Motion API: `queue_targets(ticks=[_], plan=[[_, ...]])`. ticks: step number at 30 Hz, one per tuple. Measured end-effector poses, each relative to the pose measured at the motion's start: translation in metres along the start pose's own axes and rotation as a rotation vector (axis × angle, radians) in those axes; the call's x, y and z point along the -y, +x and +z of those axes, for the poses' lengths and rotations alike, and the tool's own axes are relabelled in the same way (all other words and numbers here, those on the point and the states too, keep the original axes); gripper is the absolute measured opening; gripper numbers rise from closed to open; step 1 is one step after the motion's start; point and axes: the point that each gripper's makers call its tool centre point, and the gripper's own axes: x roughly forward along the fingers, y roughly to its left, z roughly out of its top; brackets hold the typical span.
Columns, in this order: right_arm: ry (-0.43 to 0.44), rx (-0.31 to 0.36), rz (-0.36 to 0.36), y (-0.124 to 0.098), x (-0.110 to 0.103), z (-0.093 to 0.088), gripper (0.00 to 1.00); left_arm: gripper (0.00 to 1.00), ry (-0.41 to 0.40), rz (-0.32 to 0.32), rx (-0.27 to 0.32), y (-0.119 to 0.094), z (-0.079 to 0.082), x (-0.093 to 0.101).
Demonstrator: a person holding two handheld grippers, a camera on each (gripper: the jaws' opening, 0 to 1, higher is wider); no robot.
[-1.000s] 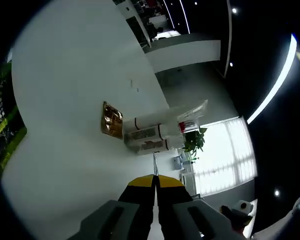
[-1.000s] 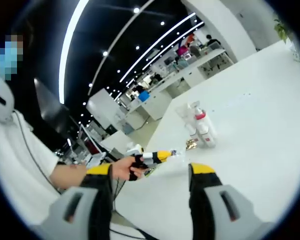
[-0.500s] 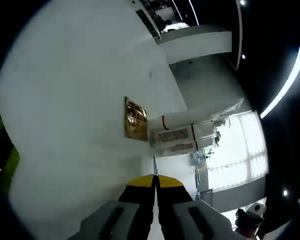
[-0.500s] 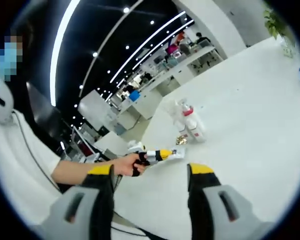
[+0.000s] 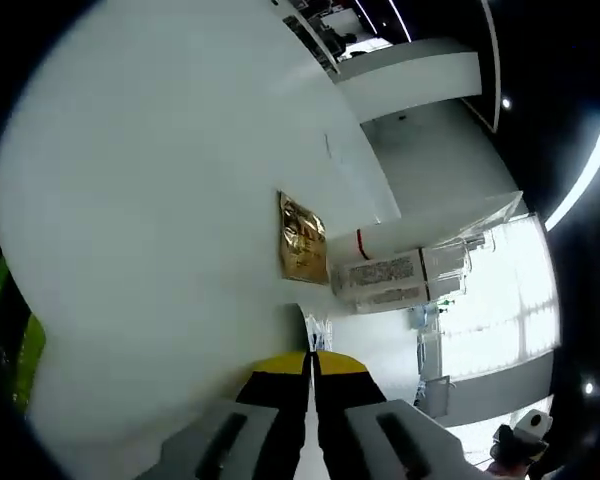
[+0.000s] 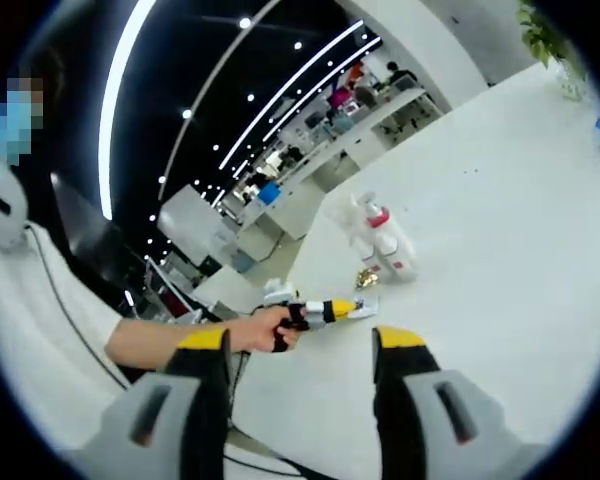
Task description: Arrange the skincare products in the storage area until every visible bottle or jar stands upright without overlapping.
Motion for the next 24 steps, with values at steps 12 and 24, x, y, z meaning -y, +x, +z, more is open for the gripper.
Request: queue_targets(ticks=[12,24], plan=[[0.016,0.01,-0.004,-0.001,0.006,0.001,0.55,0.03,0.005,0.052,-0.015,-0.001,0.001,0.0],[0.034,0.004,0.004,-0.001,0.006,-0.008,0.55,0.09,0.022,0.091,-0.085,-0.006,-0.002,-0.001]])
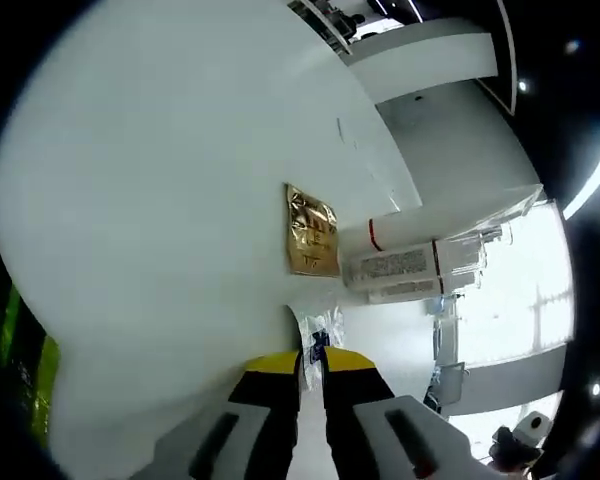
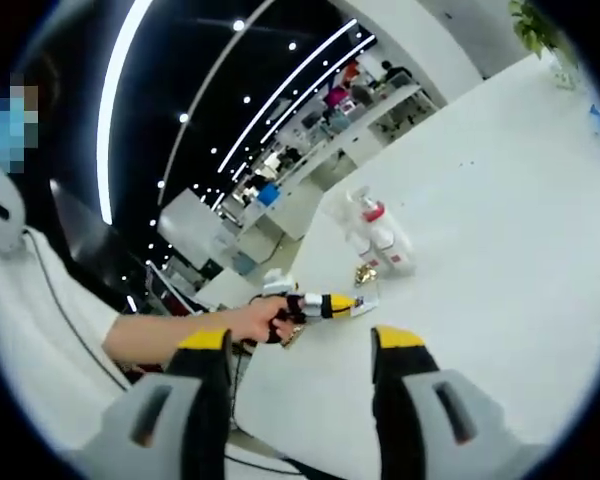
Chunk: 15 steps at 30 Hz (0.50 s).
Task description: Arrange the skincare products in the storage area until every visible bottle or jar stands upright without overlapping.
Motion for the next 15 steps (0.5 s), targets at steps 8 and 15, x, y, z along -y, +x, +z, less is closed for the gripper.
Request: queue_targets(ticks=[8,15], plan=[[0.004,0.002,0.008,0.001,-0.002,-0.003,0.55,0.18,0.068,0.027,0.011,-0.015,0.008,0.002],[0.015,-0.001,0.017,0.003,-0.005,-0.008,0.55,0.21,0.494,0.071,0.015,-0.021,0.006,0.018]])
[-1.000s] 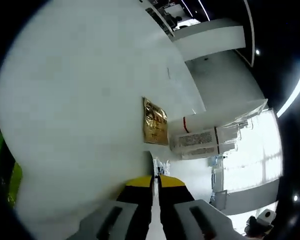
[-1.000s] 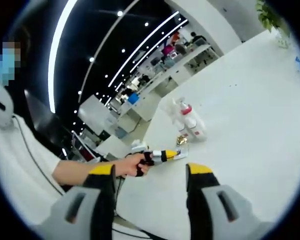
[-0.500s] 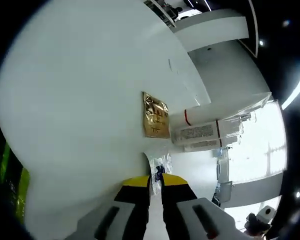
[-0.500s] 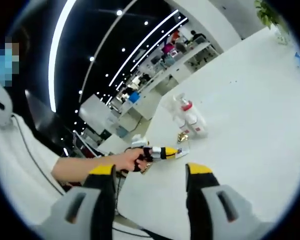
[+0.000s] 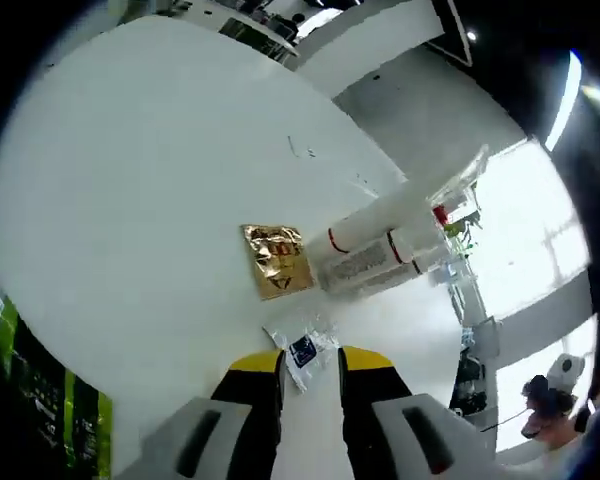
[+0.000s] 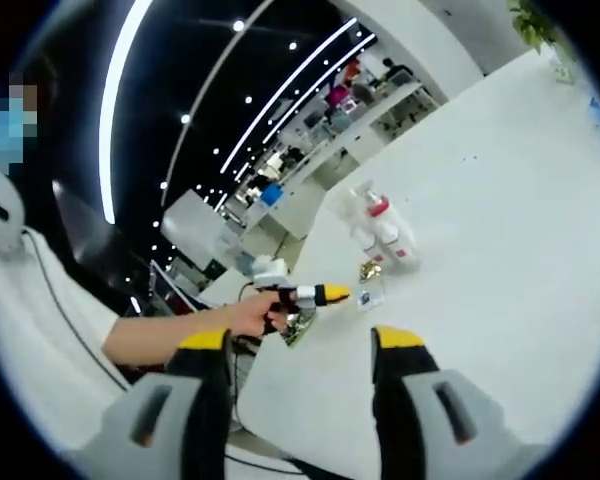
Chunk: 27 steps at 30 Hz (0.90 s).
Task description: Arrange the skincare products in the storage area until every visible bottle or jar stands upright without overlapping.
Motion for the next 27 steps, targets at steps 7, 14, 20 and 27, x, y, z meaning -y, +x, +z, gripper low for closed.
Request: queue_targets(ticks=[7,14,20,27], plan=[[-0.001,0.017,-0.025,-0.006,0.005,-0.001,0.55,0.19,0.529,0.115,-0.096,0.02,-0.011,0.007],[0.002,0.031,-0.04,-0.015,0.007,0.0,0.55,0.2,0.692,0.219,-0.155,0.034,-0.01,-0.004],[0.017,0.049,-0.063,-0.025,0.013,-0.001,0.55,0.2,0.831,0.237,-0.25,0.042,-0.019,-0.014],[0.026,0.05,-0.069,-0.027,0.015,-0.004,0.55,0.19,0.901,0.161,-0.28,0.043,-0.016,-0.012]])
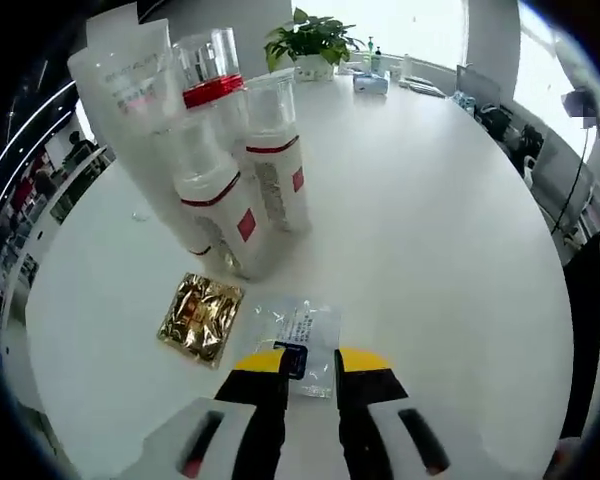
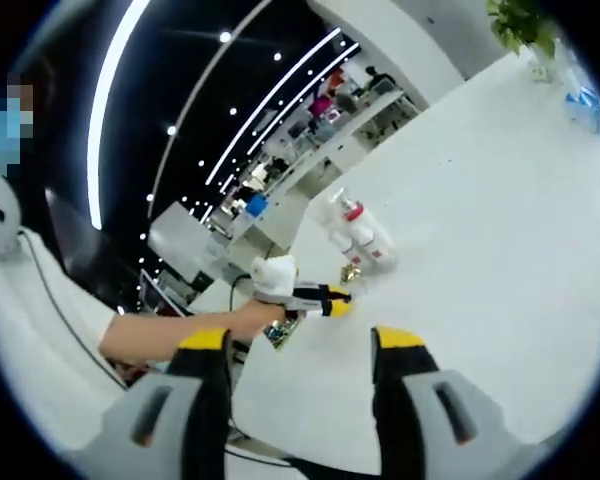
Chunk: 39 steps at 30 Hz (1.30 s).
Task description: Arrange the skincare products in the storage area until every visible bottle or jar stands upright without overlapping.
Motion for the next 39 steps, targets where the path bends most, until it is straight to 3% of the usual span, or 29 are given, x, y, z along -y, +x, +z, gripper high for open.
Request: queue_targets(ticks=[8,12,20,21,24,31,34,39], plan=[[0.01,0.003,-0.002,-0.003,0.001,-0.002,0.55,0.19,0.039,-0.056,-0.017,0.0,0.0,0.001],[0.014,0.009,-0.007,-0.005,0.003,-0.001,0.54,0.19,0.021,-0.079,-0.022,0.0,0.0,0.001],[0.009,0.003,-0.004,-0.003,0.002,-0.003,0.54,0.19,0.065,-0.124,-0.084,0.001,0.001,0.001],[0.009,0.004,-0.004,-0.003,0.002,-0.003,0.54,0.19,0.055,-0.129,-0.088,0.001,0.001,0.0],[0.006,0.002,-0.005,-0.004,0.002,-0.003,0.54,0.19,-0.102,-0.145,-0.087,-0.001,0.002,0.002],[0.004,0.006,0.0,-0.004,0.001,0.0,0.54,0.19,-0.017,-0.126,-0.133,-0.006,-0.004,0.004],[-0.001,0.0,0.005,-0.004,0.0,-0.001,0.54,0.2,-0.018,-0.113,-0.12,-0.009,-0.002,0.004],[-0.001,-0.006,0.012,-0.004,-0.002,-0.003,0.54,0.21,-0.048,-0.084,-0.023,-0.021,0.014,0.001]])
